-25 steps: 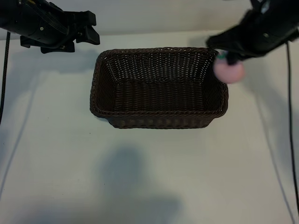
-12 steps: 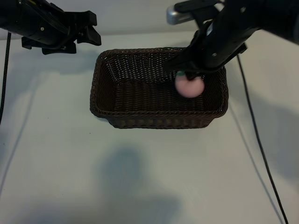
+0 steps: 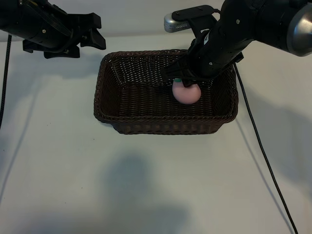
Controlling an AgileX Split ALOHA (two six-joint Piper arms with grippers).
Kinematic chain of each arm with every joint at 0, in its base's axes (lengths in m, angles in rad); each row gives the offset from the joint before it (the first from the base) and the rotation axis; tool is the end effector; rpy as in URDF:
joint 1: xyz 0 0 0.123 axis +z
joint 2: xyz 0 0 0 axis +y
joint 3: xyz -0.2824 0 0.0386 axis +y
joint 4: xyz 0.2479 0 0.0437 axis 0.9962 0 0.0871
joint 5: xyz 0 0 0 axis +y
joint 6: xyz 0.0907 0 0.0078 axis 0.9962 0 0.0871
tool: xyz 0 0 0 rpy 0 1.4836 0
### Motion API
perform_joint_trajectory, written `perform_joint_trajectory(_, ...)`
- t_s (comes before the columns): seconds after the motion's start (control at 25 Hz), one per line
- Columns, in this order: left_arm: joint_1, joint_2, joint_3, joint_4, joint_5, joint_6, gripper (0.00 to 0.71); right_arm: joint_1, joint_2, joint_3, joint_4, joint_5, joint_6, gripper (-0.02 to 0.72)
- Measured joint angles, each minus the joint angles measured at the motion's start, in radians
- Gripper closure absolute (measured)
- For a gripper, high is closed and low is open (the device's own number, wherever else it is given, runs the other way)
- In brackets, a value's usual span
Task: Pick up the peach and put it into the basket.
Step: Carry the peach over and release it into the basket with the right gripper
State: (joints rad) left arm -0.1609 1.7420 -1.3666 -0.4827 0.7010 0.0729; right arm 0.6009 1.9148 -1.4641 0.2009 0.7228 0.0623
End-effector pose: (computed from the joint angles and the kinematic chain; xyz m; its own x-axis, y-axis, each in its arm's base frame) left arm 0.3753 -0.0886 0.2748 -0.8540 -0.1544 -0.4968 0.0741 0.9091 -0.4099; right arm 0.3367 0.2454 0.2277 -0.8394 -0.3203 -0.4392 -0.4441 0.8700 0.2143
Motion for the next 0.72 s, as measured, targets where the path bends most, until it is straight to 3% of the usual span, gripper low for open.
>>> perform_joint_trajectory(0.56,0.000,0.000,0.000,0.000,0.000,0.000,0.121,0.007,0.043,0.000,0.031,-0.032,-0.024,0.645)
perform_joint_trajectory(0.72,0.000,0.000,0.000,0.000,0.000,0.001,0.121,0.007,0.054,0.000,0.035,-0.033,-0.026,0.576)
